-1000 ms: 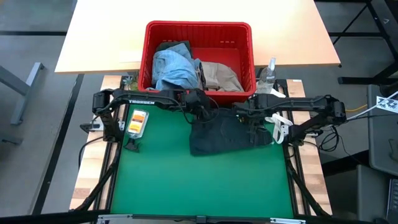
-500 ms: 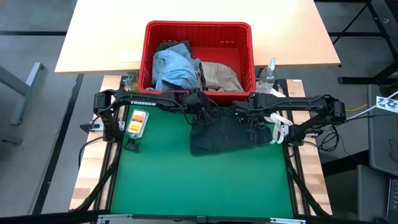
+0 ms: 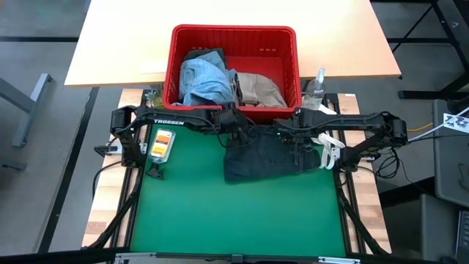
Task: Fold laundry
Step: Fold the dark blue jeans
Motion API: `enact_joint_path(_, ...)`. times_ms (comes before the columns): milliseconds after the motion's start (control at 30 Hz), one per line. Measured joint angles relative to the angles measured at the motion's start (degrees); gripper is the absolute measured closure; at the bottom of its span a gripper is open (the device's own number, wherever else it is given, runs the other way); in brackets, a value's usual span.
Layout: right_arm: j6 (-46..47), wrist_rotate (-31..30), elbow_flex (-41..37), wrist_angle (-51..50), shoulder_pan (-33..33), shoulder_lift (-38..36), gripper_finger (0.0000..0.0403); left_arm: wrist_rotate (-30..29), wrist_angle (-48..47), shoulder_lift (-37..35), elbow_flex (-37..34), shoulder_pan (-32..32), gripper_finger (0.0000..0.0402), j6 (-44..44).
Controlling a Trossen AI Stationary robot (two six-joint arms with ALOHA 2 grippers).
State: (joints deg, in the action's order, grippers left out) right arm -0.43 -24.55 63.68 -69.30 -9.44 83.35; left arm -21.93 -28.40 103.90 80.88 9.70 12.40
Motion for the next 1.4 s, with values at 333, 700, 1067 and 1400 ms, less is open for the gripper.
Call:
enact_joint_path(333,-0.5,-2.9,0.0,-4.0,0.0,0.0,0.0205,-6.6,-2.6,0.0,4.1,-1.5,0.0204,1.6)
enact_joint_path(700,-0.9,-5.8,0.1,-8.2,0.0,-0.7,0.0203,-4.6,-8.4,-0.1,12.6,-3.8,0.0210,1.6)
enact_joint_path(1067,-8.9,-6.4,0.1,-1.6,0.1,-0.8,0.0203,9.7,-13.8,-0.1,12.6,-8.3,0.0213,-2.4)
enact_joint_path(1400,-8.8,2.7,0.1,-0.5,8.2,-0.9,0.0203,14.8,-12.9,-0.1,4.0,-11.7,0.0214,-9.2)
